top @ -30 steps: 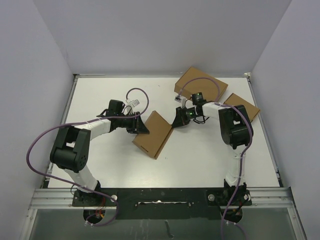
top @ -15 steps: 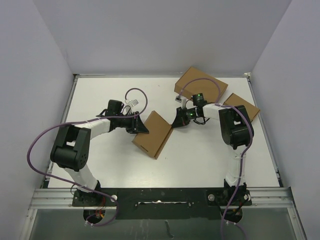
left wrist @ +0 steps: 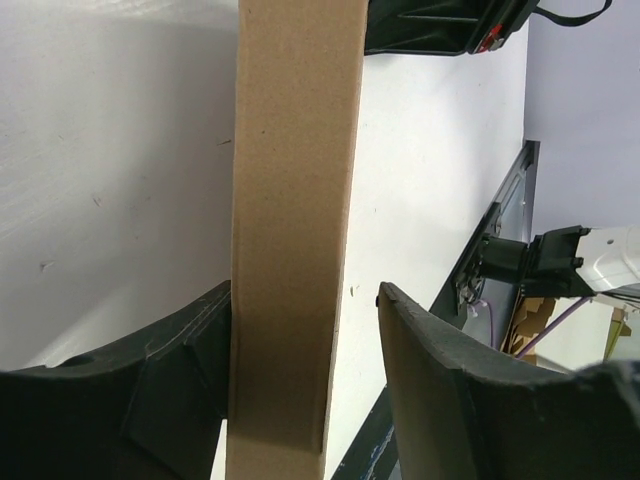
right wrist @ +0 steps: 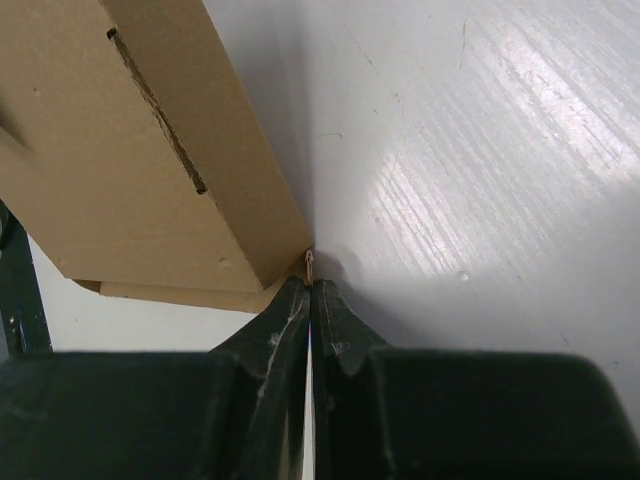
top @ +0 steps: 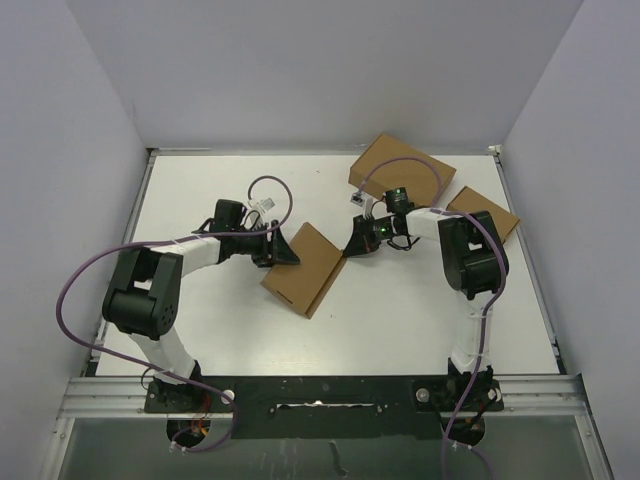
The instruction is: Fold the paper box
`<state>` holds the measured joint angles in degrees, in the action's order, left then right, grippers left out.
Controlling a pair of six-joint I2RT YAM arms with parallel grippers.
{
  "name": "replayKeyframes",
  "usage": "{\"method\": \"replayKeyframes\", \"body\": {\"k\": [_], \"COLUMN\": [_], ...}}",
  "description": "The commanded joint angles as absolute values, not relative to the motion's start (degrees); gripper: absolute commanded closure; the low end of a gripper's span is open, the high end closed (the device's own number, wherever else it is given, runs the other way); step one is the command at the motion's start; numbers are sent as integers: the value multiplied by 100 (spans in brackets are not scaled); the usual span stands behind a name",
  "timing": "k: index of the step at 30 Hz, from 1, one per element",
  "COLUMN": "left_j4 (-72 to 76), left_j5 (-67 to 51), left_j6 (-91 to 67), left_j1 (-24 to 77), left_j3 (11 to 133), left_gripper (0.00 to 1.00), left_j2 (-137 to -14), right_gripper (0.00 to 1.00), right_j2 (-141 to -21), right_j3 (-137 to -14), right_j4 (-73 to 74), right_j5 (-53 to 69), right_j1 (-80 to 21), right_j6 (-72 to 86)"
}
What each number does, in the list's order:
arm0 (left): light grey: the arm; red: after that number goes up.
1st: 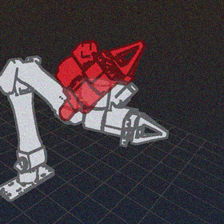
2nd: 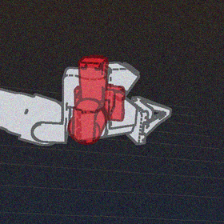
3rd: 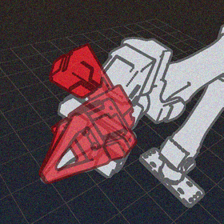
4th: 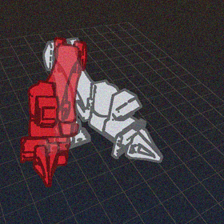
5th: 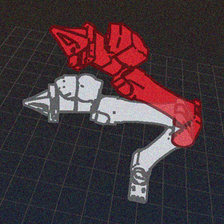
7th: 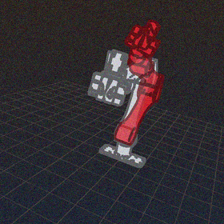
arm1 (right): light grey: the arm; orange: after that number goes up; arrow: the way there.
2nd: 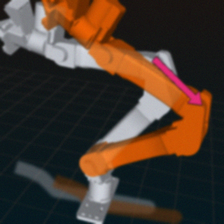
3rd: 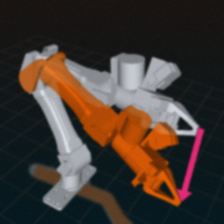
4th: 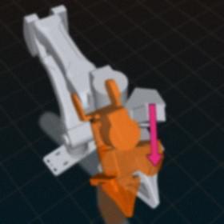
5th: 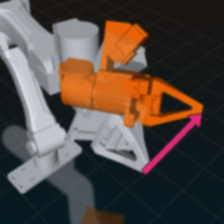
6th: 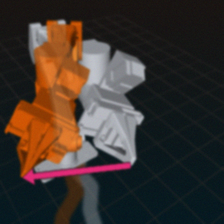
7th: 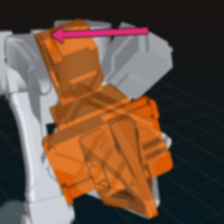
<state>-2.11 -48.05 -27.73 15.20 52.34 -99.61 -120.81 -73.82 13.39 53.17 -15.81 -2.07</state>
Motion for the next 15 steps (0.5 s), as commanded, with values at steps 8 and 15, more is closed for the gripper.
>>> {"method": "replayKeyframes", "body": {"k": [8, 15], "left_j4": [123, 106], "left_j5": [-4945, -5016], "left_j6": [-2785, -2782], "left_j1": [1494, 1495], "left_j3": [5728, 5999], "left_gripper": [44, 44], "left_j2": [-10308, -10449], "right_gripper": [100, 100], "right_j2": [-11660, -11578], "right_j3": [-7313, -7304], "right_j4": [1307, 1292], "right_j5": [5291, 5243], "right_j1": [-1626, -1655], "right_j6": [-263, -367]}}
